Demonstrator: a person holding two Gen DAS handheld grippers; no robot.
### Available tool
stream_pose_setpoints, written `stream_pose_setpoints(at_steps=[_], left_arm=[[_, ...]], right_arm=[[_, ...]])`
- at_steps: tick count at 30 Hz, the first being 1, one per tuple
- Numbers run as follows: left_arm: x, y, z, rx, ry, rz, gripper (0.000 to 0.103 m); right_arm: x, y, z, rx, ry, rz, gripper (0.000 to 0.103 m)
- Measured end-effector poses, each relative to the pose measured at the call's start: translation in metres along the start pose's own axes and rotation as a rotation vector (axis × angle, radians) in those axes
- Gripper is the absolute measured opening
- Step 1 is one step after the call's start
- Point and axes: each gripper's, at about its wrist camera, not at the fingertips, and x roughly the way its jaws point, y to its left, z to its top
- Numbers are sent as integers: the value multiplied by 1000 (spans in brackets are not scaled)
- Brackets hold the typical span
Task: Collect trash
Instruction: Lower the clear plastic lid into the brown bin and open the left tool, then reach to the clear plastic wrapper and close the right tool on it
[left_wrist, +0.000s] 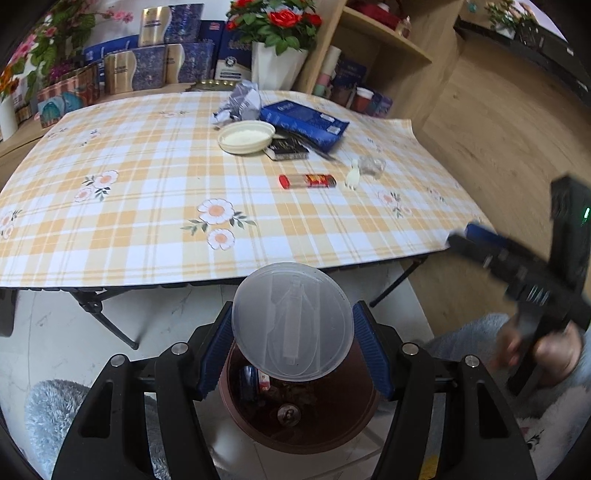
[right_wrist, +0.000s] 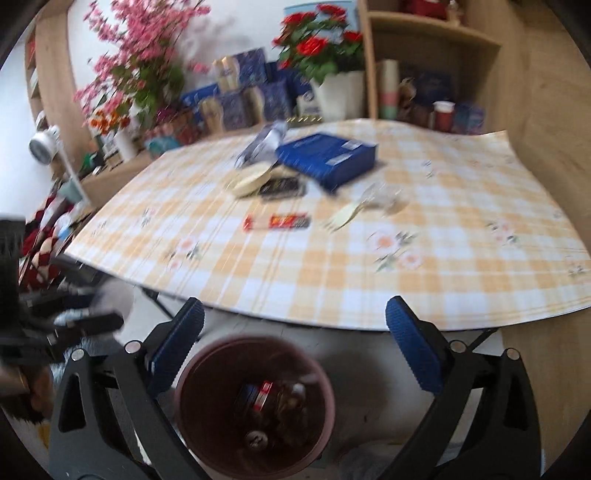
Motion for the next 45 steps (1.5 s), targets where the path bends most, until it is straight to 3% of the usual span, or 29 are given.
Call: stream_pose_setpoints(at_steps=[8, 24, 31, 38, 45], left_arm=[[21, -4, -9, 12, 91, -19, 62], [42, -11, -17, 37, 197, -39, 64], [38, -18, -15, 73, 172, -10, 84], [32, -13, -12, 52, 145, 24, 89], [22, -2, -5, 11, 92, 88, 95]], right_arm=[[-14, -11, 7, 19, -45, -36, 97], [-10, -7, 3, 16, -21, -41, 97], [-6, -6, 1, 27, -3, -38, 97], [0, -6, -2, 21, 25, -112, 97], [2, -10, -3, 1, 18, -115, 97]])
